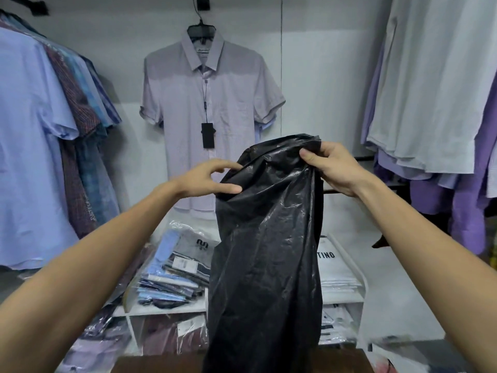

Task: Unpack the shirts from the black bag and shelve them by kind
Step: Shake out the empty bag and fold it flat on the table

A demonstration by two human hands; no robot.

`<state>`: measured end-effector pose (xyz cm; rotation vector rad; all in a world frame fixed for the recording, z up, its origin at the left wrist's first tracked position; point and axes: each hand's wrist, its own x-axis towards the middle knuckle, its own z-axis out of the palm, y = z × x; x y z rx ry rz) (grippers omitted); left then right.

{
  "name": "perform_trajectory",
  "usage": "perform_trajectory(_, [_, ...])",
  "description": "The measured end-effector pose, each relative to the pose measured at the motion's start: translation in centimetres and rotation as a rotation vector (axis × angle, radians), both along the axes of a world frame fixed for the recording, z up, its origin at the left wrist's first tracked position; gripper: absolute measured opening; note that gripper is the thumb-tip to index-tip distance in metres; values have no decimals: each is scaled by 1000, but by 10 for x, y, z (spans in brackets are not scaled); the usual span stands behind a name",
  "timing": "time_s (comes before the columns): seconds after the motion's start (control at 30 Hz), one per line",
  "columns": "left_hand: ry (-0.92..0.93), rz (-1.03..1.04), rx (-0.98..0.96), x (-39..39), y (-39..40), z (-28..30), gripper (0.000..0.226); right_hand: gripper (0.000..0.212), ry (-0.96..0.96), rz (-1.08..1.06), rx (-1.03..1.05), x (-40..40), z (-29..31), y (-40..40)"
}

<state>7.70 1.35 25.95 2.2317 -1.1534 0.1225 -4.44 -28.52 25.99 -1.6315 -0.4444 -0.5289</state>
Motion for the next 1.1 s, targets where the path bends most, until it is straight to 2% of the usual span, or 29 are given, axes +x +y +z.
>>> perform_trajectory(0.1, [-57,-104,-39,-5,-12,-2,27,18,7,25,13,2,0,0])
perform_trajectory(0.2, [-178,-45,-135,-8,-11,10,23,12,-4,-126,-89,3,2,-8])
perform_trajectory(0.27, [-59,-114,-227,-15,-5,26,27,14,9,-264,-228,5,1,-13])
perform_trajectory(0.33, [121,-212,-69,-28,-6,41,23,17,8,-338,-315,7,-2,-12])
perform_trajectory(0.37, [123,-173,116,-33,-7,48,16,20,-7,-349,-291,8,-2,-11])
perform_trajectory(0.4, [85,-88,305,-34,-6,55,17,21,-12,-345,-223,7,-1,-10])
perform_trajectory(0.47, [-62,129,568,-38,1,70,50,19,11,-275,-75,7,0,-10])
perform_trajectory(0.57, [-214,411,716,-46,9,92,54,24,27,-157,-41,7,-1,-5])
perform_trajectory(0.63, [-452,509,725,-55,10,105,68,26,15,-125,-14,11,2,-1])
perform_trajectory(0.7, [-711,428,569,-53,16,109,79,25,-11,-118,66,12,9,-3])
perform_trajectory(0.73, [-781,335,442,-47,23,109,79,25,-18,-140,100,10,12,-5])
perform_trajectory(0.77, [-767,260,327,-43,33,110,73,25,-20,-149,147,11,13,-9])
perform_trajectory(0.83, [-492,198,192,-45,46,113,51,23,1,-210,175,13,7,-11])
perform_trajectory(0.9, [-180,154,61,-48,42,101,27,18,58,-284,78,19,-2,-7])
perform_trajectory(0.97, [-75,89,-215,-38,32,86,25,15,188,-300,-91,25,-9,-8])
perform_trajectory(1.0, [-60,84,-312,-34,28,81,30,29,273,-293,-149,21,-6,-6])
perform_trajectory(1.03, [-54,88,-346,-28,25,78,35,52,346,-291,-192,20,-2,-8])
perform_trajectory(1.1, [-58,96,-255,-18,23,76,44,91,412,-394,-468,15,10,-8])
